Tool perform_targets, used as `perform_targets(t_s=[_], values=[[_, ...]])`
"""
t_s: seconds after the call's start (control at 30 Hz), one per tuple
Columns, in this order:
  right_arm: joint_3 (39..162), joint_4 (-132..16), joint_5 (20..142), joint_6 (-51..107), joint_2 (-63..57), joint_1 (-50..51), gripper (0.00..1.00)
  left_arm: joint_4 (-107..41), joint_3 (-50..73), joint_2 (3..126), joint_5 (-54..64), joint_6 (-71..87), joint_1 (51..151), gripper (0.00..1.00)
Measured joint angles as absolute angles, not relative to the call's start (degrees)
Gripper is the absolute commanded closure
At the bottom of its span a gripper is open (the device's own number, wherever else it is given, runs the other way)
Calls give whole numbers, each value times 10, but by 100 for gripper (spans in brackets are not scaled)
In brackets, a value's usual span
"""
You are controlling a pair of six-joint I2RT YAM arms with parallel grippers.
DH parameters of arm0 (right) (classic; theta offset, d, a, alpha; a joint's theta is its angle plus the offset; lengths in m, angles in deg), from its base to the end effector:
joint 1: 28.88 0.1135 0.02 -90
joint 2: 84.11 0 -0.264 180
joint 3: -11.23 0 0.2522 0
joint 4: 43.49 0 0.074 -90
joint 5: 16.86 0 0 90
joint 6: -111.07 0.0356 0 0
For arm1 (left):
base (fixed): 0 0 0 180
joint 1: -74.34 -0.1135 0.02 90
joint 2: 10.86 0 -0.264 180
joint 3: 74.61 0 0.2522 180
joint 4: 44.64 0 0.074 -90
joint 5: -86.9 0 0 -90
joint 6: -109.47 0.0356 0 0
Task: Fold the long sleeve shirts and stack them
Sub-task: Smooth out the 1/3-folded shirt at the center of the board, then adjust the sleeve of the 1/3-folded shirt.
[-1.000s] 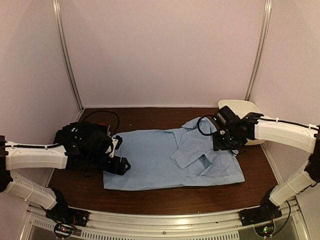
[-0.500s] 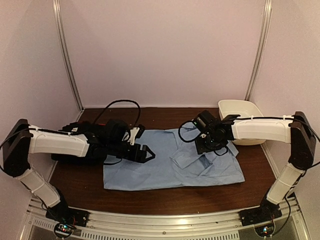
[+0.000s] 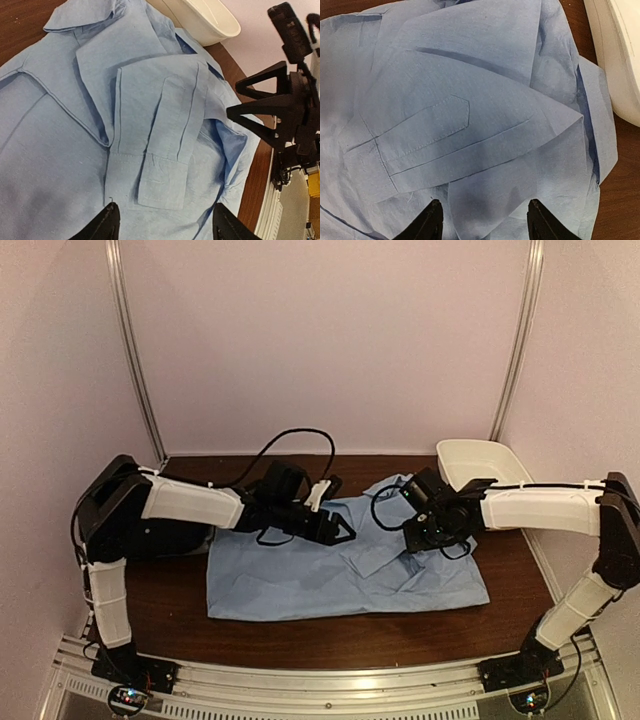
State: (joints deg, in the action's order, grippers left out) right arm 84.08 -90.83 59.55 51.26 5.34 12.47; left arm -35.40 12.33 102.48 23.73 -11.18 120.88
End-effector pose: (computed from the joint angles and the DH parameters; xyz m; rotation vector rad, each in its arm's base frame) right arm 0.2359 0.1965 0.2079 -0.1839 2.6299 0.1017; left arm 0.2885 -0.3279 0.1821 0.6216 2.3315 -1.2137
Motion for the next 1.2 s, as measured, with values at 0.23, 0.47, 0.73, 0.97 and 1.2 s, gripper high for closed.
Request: perform_targets(t_s=[0.23,0.47,0.73,0.97,1.2], values=[[809,-904,591,515,9,120,42,-342,177,1110,249,-80,1209,44],[781,-901,591,524,-6,117,42,-331,211,1161,253,-53,1209,48],[767,-895,592,528,-6,117,42,-334,213,1171,257,-38,1209,46],[763,-886,596,530,-6,117,43,-340,213,1171,247,-24,1209,43],[756,-884,601,530,-5,117,43,-342,222,1174,236,-15,1209,42]])
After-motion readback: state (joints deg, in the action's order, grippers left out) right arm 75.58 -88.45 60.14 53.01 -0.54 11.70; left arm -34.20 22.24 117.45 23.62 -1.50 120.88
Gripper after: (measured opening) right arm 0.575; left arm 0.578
